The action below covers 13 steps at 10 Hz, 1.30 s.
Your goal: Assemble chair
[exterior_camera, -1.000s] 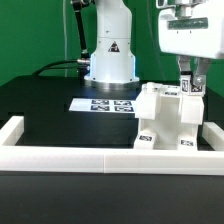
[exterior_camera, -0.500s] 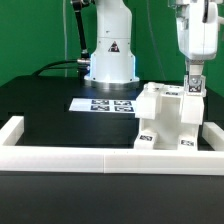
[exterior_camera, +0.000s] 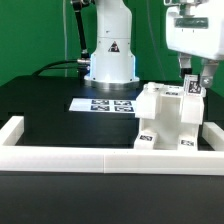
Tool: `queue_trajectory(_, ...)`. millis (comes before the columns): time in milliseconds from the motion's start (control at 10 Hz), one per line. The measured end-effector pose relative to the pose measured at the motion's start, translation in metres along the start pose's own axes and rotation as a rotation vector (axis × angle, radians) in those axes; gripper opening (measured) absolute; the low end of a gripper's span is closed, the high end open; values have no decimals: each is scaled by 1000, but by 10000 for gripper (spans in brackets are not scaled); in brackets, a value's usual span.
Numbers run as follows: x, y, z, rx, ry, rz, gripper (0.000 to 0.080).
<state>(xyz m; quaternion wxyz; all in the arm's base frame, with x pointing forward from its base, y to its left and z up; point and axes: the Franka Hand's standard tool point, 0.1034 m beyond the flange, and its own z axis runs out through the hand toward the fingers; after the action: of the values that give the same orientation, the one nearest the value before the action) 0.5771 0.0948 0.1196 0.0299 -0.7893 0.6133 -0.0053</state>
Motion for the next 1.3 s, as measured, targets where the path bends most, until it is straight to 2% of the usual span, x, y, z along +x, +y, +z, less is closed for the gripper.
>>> queue_trajectory(500,1,0,0,-1,1,-316,648)
queue_trajectory(700,3,0,-1,-20,30,-588,648)
queue_trajectory(1300,4,-2,0,-26,47,-1046,648)
